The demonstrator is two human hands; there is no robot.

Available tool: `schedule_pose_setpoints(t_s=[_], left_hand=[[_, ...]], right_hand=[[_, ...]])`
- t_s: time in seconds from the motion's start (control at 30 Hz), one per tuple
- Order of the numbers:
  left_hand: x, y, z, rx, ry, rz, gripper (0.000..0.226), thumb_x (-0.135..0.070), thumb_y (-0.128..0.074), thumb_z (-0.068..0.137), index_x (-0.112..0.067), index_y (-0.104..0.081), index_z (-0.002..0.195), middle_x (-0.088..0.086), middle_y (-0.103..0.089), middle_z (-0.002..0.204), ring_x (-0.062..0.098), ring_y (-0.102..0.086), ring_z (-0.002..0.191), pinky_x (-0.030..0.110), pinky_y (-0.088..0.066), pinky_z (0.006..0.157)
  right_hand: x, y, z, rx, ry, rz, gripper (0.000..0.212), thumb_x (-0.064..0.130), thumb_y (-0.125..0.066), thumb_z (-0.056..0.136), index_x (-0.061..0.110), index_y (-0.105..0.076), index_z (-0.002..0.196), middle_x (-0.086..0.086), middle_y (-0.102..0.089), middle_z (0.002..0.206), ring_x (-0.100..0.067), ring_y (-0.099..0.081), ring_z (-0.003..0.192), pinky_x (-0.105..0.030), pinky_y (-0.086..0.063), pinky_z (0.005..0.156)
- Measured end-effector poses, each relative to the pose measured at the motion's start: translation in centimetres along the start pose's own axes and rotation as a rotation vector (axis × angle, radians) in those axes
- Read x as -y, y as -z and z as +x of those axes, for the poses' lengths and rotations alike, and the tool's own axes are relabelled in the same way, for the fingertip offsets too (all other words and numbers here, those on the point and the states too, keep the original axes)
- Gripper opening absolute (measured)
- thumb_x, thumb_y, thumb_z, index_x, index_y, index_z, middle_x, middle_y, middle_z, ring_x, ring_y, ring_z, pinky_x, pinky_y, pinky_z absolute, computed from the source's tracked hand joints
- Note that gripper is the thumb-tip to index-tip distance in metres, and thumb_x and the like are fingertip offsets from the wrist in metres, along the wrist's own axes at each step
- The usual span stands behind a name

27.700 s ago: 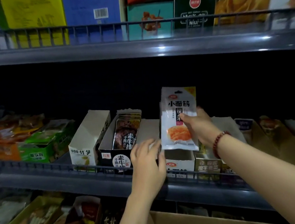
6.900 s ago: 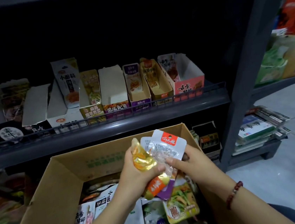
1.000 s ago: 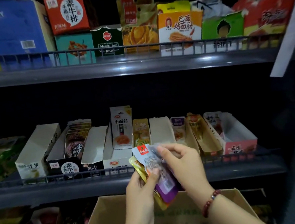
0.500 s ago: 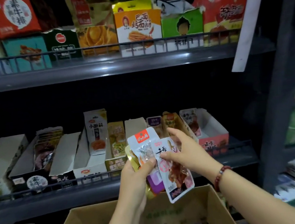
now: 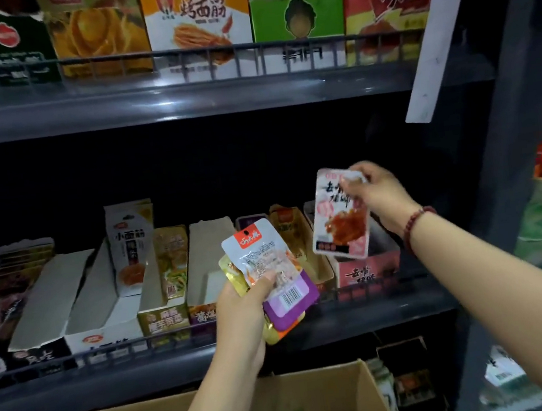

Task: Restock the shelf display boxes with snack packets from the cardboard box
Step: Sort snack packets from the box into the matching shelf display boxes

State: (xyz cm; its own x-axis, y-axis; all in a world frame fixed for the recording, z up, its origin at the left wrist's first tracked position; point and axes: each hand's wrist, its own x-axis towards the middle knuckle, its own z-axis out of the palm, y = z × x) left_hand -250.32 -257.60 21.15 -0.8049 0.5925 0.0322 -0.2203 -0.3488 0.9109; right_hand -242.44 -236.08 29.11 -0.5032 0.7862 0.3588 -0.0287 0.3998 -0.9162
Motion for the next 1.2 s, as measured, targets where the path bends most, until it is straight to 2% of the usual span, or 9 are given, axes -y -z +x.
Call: schedule_pose_setpoints(t_s=[0.1, 0.17, 0.33, 0.57, 0.67, 0.77, 0.9, 1.0, 1.2], left_hand=[[0.6, -0.1, 0.9, -0.011, 0.009, 0.010, 0.022, -0.004, -0.062, 0.091, -0.023, -0.063, 0.103, -0.002, -0.075, 0.095, 0.020, -0.074, 0.083, 0.041, -0.060, 0.074], [0.9, -0.3, 1.4, -0.022, 0.009, 0.022, 0.022, -0.004, -0.063, 0.090, -0.024, -0.063, 0.100, -0.003, -0.076, 0.091, 0.017, -0.074, 0.079, 0.036, -0.060, 0.067], [1.5, -0.5, 2.6, -0.031, 0.031, 0.002, 0.022, -0.001, -0.063, 0.089, -0.019, -0.065, 0.101, 0.001, -0.076, 0.092, 0.022, -0.074, 0.081, 0.036, -0.059, 0.069], [2.2, -0.6, 3.4, -0.019, 0.009, 0.041, 0.020, -0.003, -0.063, 0.090, -0.021, -0.065, 0.098, -0.001, -0.077, 0.090, 0.020, -0.074, 0.080, 0.036, -0.059, 0.070], [2.5, -0.2, 3.5, -0.009, 0.008, 0.042, 0.021, -0.004, -0.063, 0.090, -0.022, -0.065, 0.102, -0.001, -0.076, 0.094, 0.020, -0.074, 0.083, 0.036, -0.058, 0.072], [2.7, -0.1, 3.3, 0.008, 0.016, 0.042, 0.022, -0.004, -0.063, 0.089, -0.020, -0.065, 0.105, 0.000, -0.076, 0.095, 0.020, -0.074, 0.084, 0.038, -0.059, 0.075], [2.6, 0.0, 3.2, 0.023, 0.024, 0.026, 0.023, -0.003, -0.063, 0.089, -0.020, -0.065, 0.105, 0.001, -0.076, 0.096, 0.021, -0.074, 0.085, 0.041, -0.059, 0.078], [2.5, 0.1, 3.1, 0.019, 0.031, 0.004, 0.023, -0.002, -0.063, 0.089, -0.020, -0.065, 0.103, 0.002, -0.076, 0.095, 0.022, -0.074, 0.086, 0.043, -0.058, 0.081], [2.6, 0.1, 2.7, 0.029, 0.048, 0.007, 0.023, -0.002, -0.063, 0.089, -0.019, -0.066, 0.105, 0.003, -0.076, 0.096, 0.023, -0.074, 0.085, 0.042, -0.058, 0.079]], right_hand=[[-0.7, 0.0, 3.1, -0.078, 0.033, -0.055, 0.025, 0.013, -0.058, 0.094, 0.011, -0.054, 0.118, -0.007, -0.062, 0.099, -0.024, -0.064, 0.087, -0.040, -0.055, 0.077], [-1.7, -0.5, 4.4, -0.108, 0.081, -0.194, 0.030, 0.013, -0.057, 0.093, 0.006, -0.054, 0.122, -0.015, -0.061, 0.107, -0.032, -0.060, 0.103, -0.041, -0.050, 0.088], [-5.0, -1.7, 5.6, -0.029, 0.017, -0.367, 0.029, 0.013, -0.051, 0.097, 0.004, -0.052, 0.124, -0.014, -0.056, 0.100, -0.025, -0.053, 0.090, -0.031, -0.038, 0.072], [-8.5, -3.3, 7.6, 0.063, -0.049, -0.506, 0.031, 0.008, -0.038, 0.099, 0.011, -0.049, 0.128, -0.012, -0.054, 0.102, -0.018, -0.050, 0.079, -0.022, -0.036, 0.052], [-9.7, -4.0, 8.2, 0.088, -0.058, -0.574, 0.034, 0.011, -0.038, 0.099, 0.016, -0.046, 0.131, -0.017, -0.056, 0.117, -0.029, -0.056, 0.097, -0.033, -0.050, 0.070], [-10.5, -4.0, 8.8, 0.092, -0.037, -0.764, 0.040, 0.015, -0.039, 0.099, 0.022, -0.040, 0.138, -0.019, -0.045, 0.132, -0.037, -0.052, 0.112, -0.041, -0.049, 0.089], [-10.5, -3.9, 9.1, 0.147, 0.015, -1.046, 0.062, 0.013, -0.048, 0.094, 0.037, -0.025, 0.146, -0.014, -0.012, 0.150, -0.036, -0.024, 0.136, -0.041, -0.040, 0.103], [-10.6, -4.1, 8.9, 0.181, -0.005, -1.039, 0.081, 0.005, -0.055, 0.087, 0.043, -0.016, 0.148, -0.013, -0.004, 0.153, -0.037, -0.020, 0.139, -0.042, -0.040, 0.106], [-11.9, -4.6, 8.6, 0.077, 0.075, -0.908, 0.087, -0.004, -0.056, 0.084, 0.036, -0.015, 0.150, -0.013, -0.012, 0.155, -0.035, -0.030, 0.137, -0.043, -0.040, 0.106]])
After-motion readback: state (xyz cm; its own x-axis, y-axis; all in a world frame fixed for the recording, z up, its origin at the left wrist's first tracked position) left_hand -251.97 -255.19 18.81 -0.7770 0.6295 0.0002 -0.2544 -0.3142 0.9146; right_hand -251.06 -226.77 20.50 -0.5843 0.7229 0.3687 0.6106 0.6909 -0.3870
